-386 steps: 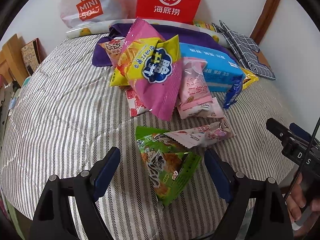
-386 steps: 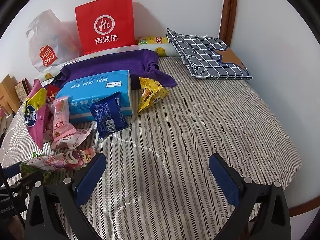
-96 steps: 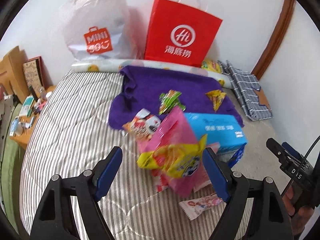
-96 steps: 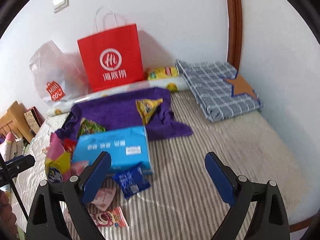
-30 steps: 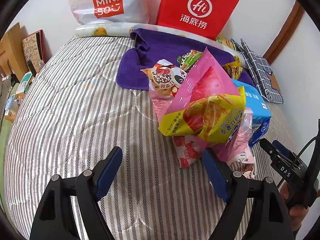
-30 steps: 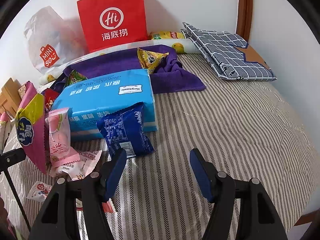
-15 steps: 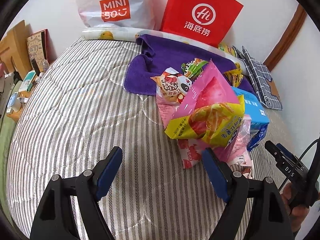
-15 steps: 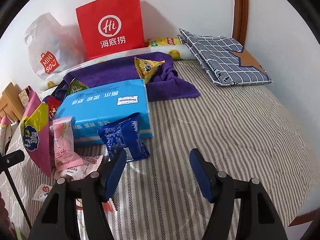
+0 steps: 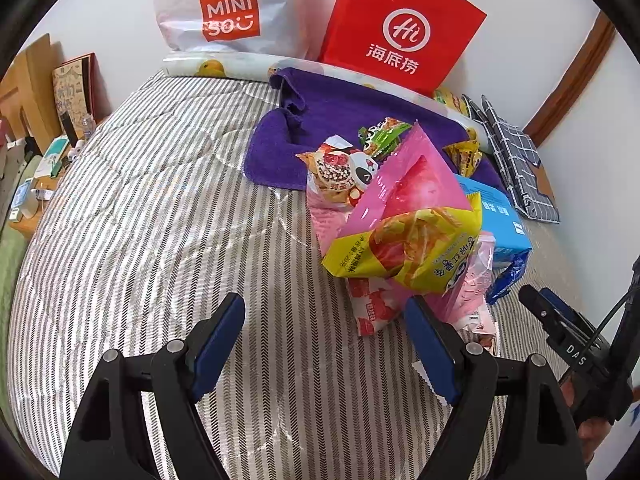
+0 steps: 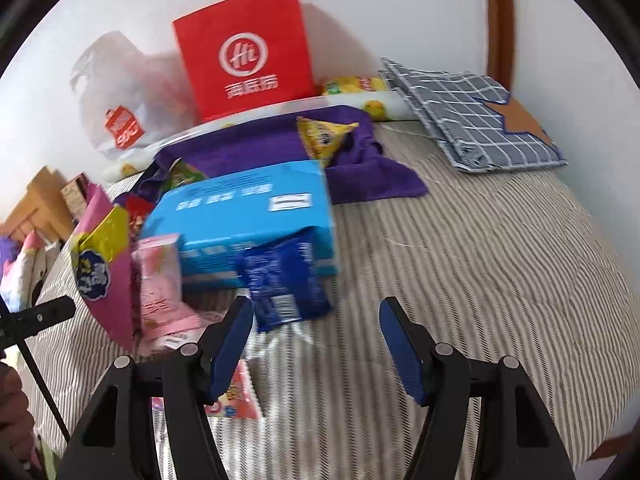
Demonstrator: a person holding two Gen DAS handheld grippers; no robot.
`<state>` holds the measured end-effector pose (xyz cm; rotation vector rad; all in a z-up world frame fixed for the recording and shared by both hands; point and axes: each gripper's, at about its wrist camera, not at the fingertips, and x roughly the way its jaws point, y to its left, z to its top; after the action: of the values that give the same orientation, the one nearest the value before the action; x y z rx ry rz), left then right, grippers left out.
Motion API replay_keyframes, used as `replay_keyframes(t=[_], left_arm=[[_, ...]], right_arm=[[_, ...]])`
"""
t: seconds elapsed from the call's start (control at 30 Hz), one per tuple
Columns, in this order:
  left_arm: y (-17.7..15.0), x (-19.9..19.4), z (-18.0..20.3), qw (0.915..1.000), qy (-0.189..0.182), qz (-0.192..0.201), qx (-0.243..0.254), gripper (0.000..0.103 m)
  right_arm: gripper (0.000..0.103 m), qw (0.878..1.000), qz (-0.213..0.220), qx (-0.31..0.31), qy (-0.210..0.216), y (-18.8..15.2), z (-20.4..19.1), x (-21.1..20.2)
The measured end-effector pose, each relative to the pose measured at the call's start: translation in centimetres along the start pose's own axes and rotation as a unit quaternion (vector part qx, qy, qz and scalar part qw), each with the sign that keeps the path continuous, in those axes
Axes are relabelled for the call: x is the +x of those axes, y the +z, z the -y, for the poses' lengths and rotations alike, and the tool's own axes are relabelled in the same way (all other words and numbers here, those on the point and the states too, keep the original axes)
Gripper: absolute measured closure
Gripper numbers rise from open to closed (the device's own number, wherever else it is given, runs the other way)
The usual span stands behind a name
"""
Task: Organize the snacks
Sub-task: 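Position the right tool beside the blue wrapper and the left tool near the pink bag, then grasp the blue cookie packet with the right tool while the left tool approaches the pink-yellow chip bag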
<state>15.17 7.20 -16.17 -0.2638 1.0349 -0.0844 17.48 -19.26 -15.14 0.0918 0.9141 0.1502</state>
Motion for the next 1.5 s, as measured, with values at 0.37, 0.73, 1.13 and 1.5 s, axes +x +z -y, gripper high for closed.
replay_keyframes(t=[0.37,0.73,1.13,1.5], left_arm=[[0.2,-0.7,-0.7,0.9999,0.007,0.005,-0.009,0.022],[0.0,-0.6,-0.8,1.0000,0.000,0.002,-0.008,0.022],[-0.3,-0.6,-1.6,0.9998,0.000,-0.002,-0.018,0.022],[-0.4,-0.6,-2.3,0.9997,0.002,-0.003,-0.023,0.022]], right_arm=[[0.039,1.000,-0.015,-0.015,0.001,1.0,-1.0,2.5],[0.039,0.999,-0.020,-0.024,-0.021,1.3,-1.3,3.5],[0.051,0.999,-0.022,-0.035,-0.026,1.5,-1.8,3.8],[0.060,0.999,-0.019,-0.038,-0.026,1.4,-1.8,3.3]])
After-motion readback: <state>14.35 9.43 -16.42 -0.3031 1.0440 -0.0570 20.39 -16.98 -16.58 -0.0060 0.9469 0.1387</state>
